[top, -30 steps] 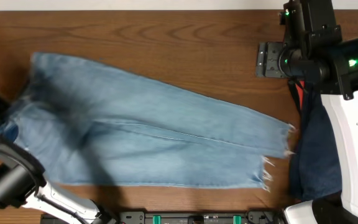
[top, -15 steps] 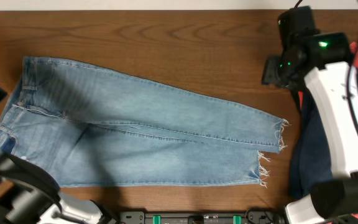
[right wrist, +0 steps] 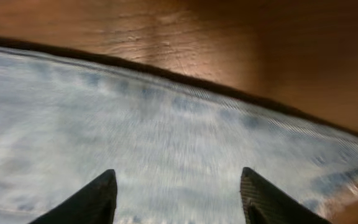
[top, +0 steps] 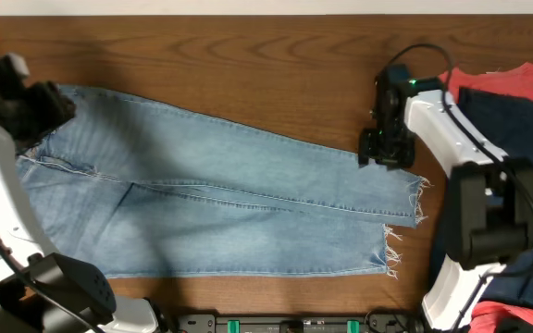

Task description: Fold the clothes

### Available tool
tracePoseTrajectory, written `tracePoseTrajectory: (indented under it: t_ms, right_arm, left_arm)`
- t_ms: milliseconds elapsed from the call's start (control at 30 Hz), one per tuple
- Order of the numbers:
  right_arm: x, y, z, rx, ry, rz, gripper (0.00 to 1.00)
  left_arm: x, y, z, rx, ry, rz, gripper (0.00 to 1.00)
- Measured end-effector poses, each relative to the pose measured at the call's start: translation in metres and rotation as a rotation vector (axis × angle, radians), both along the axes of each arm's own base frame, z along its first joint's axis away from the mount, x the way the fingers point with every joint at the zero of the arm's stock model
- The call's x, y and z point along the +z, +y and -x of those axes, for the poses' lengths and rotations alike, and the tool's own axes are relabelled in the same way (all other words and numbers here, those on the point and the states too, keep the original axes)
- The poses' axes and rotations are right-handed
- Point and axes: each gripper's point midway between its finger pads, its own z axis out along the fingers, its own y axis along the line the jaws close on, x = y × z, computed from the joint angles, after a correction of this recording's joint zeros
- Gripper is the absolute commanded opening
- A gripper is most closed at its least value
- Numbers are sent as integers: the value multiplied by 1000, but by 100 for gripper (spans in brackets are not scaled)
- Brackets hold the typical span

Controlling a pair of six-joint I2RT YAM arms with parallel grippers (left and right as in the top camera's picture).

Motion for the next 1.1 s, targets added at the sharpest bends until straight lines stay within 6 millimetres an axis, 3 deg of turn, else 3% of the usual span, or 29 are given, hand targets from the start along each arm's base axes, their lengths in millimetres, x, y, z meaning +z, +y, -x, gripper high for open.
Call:
tracePoseTrajectory:
  t_ms: [100,200,233,300,333,367,500,600,700,800,833,867,900,933,1033,1100]
  right_arm:
    - [-18,1,2,24,14,-7,66]
    - [-27,1,-1,47,-11,-11,53]
    - [-27,0,-4,54,-31,-5,45]
    - [-28,-1,-11,62,-77,-1,14]
    - [-29,-1,-14,67,-97,2,4]
    - [-29,-1,-20,68,-127,3,1]
    - [-28,1,-48,43,-256,-9,1]
    - [-24,0,-86,-6,-406,-41,1]
    - [-21,-14,-122,-86,-530,-83,1]
    - [-16,-35,-141,-170,-589,-97,1]
    - [-12,-45,-148,-200,-603,-101,13]
    - [-8,-50,-153,-222,-612,-108,33]
    - [-3,-54,-157,-238,-615,-114,45]
    - [3,-57,-159,-241,-613,-121,52]
    - [25,-56,-163,-227,-585,-161,56]
    - [35,-49,-156,-195,-533,-185,57]
  left_arm:
    - [0,-10,-3,-40,0,-6,60]
    - [0,-13,-4,-52,0,-7,60]
    - [0,-13,-3,-55,2,-6,61]
    - [-1,-13,-3,-55,5,-6,60]
    - [-1,-14,-2,-55,7,-5,60]
    - [-1,-14,-2,-55,8,-4,60]
    - [-1,-14,-2,-55,8,-4,60]
    - [-1,-14,-2,-55,8,-4,61]
    - [-1,-14,-2,-55,8,-4,61]
    - [0,-13,-3,-56,2,-8,63]
    - [0,-13,-5,-57,-4,-12,65]
    - [1,-12,-5,-61,-7,-15,66]
    - [1,-12,-6,-62,-9,-17,67]
    - [1,-12,-6,-65,-9,-19,68]
    - [1,-12,-5,-68,-8,-20,68]
    - [0,-13,-5,-75,-6,-23,68]
